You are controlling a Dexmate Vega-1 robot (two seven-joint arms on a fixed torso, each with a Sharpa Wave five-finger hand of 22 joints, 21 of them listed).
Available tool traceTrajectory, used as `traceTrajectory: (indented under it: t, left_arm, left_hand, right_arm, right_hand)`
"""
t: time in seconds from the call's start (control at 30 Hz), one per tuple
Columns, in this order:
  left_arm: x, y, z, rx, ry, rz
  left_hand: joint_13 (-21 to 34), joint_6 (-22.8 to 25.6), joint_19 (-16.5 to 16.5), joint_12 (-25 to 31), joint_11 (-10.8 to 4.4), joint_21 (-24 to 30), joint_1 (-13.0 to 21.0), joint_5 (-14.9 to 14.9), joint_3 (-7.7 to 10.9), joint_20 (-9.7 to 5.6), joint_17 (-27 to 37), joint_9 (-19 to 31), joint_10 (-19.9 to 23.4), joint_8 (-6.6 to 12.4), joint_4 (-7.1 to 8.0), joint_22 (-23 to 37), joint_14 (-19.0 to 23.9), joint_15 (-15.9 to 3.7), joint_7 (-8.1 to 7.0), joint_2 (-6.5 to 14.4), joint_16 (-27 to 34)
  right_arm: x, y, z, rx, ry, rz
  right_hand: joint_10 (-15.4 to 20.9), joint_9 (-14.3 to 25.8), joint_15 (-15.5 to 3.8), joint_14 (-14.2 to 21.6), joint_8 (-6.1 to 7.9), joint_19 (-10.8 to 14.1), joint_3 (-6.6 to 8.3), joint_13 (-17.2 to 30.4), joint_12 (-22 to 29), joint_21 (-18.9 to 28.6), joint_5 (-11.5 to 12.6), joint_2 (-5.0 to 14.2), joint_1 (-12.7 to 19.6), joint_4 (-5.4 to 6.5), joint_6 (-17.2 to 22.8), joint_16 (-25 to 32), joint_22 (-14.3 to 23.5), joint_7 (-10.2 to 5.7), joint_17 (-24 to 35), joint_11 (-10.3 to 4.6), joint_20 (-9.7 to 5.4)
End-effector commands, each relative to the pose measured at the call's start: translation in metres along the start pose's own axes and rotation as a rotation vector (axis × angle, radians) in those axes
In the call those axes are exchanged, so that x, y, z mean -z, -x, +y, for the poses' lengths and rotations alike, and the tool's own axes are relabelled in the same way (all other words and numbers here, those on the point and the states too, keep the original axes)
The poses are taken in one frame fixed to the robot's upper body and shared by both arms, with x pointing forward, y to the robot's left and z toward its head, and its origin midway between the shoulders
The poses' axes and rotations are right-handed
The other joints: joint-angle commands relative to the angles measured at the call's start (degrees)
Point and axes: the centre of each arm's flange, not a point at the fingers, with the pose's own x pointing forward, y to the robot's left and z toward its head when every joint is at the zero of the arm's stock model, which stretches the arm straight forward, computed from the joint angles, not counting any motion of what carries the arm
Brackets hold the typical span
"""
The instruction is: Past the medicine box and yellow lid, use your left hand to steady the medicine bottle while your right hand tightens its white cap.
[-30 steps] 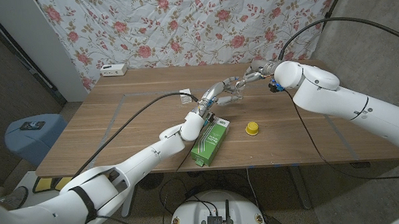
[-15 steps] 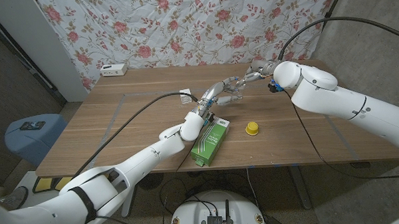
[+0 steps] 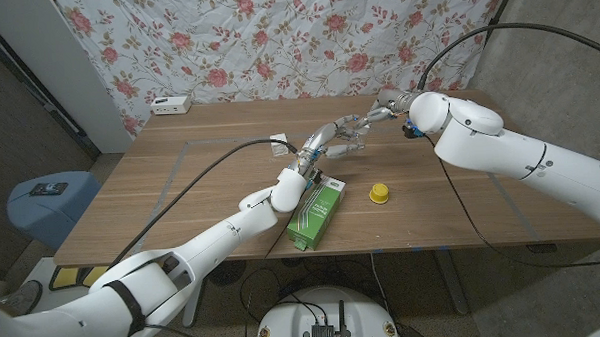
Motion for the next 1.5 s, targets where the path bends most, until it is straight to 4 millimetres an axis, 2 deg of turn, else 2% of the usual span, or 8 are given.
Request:
traceTrajectory:
  t: [0.03,0.87,1.37,1.5]
  left_arm:
    - [0.0019,0.0030,0.0015,-0.009,-0.001,0.008]
    - [0.0035,0.0051,0.0017,-0.018,0.004,0.007]
    - [0.0014,0.0045,0.0012,-0.017,0.004,-0.002]
    - [0.0007,0.0044,0.0013,-0.015,0.002,-0.005]
  left_hand:
    - [0.11,0.14,-0.19,0.40,-4.56,0.26,0.07,0.45,0.33,-6.53,0.15,0.33,4.56,-0.09,0.13,0.15,0.55,-3.32,-0.10,0.66,0.23]
    - [0.11,0.09,-0.21,0.44,-4.55,0.25,0.24,0.41,0.38,-6.68,0.13,0.34,4.66,-0.12,0.01,0.15,0.53,-3.42,-0.14,0.66,0.18]
    - [0.11,0.19,-0.17,0.49,-4.58,0.26,0.16,0.38,0.35,-6.70,0.14,0.34,4.80,-0.08,0.04,0.15,0.59,-3.37,-0.16,0.66,0.20]
    - [0.11,0.17,-0.20,0.42,-4.51,0.25,0.14,0.39,0.37,-6.66,0.14,0.33,4.65,-0.09,0.05,0.15,0.60,-3.37,-0.17,0.68,0.20]
  right_arm:
    - [-0.0017,-0.0029,0.0021,0.013,-0.013,0.004]
    - [-0.0098,-0.0040,0.0035,0.041,0.038,0.061]
    - [-0.0104,0.0011,0.0028,0.062,0.042,0.069]
    - [-0.0097,0.0033,0.0028,0.064,0.037,0.066]
  right_hand:
    - [1.23,0.21,-0.33,1.00,0.83,0.91,-0.31,-0.05,0.51,0.50,0.13,0.09,-0.60,0.16,1.64,0.49,0.06,-0.10,0.09,-0.17,0.11]
    - [6.70,0.08,-1.19,3.69,3.29,2.59,-1.18,-0.12,1.27,0.49,0.03,0.00,-2.60,0.28,8.49,0.96,0.07,0.33,0.14,-0.87,-0.03]
    - [8.14,-0.20,-1.29,4.40,3.41,2.84,-1.70,-0.14,1.31,0.39,-0.02,-0.03,-4.03,0.73,9.39,1.07,0.07,0.59,0.23,-0.90,0.17]
    - [8.08,-0.31,-1.17,4.34,3.15,2.82,-2.09,-0.14,1.08,0.32,-0.09,0.00,-5.24,1.27,9.07,0.98,0.08,0.58,0.29,-0.79,0.25]
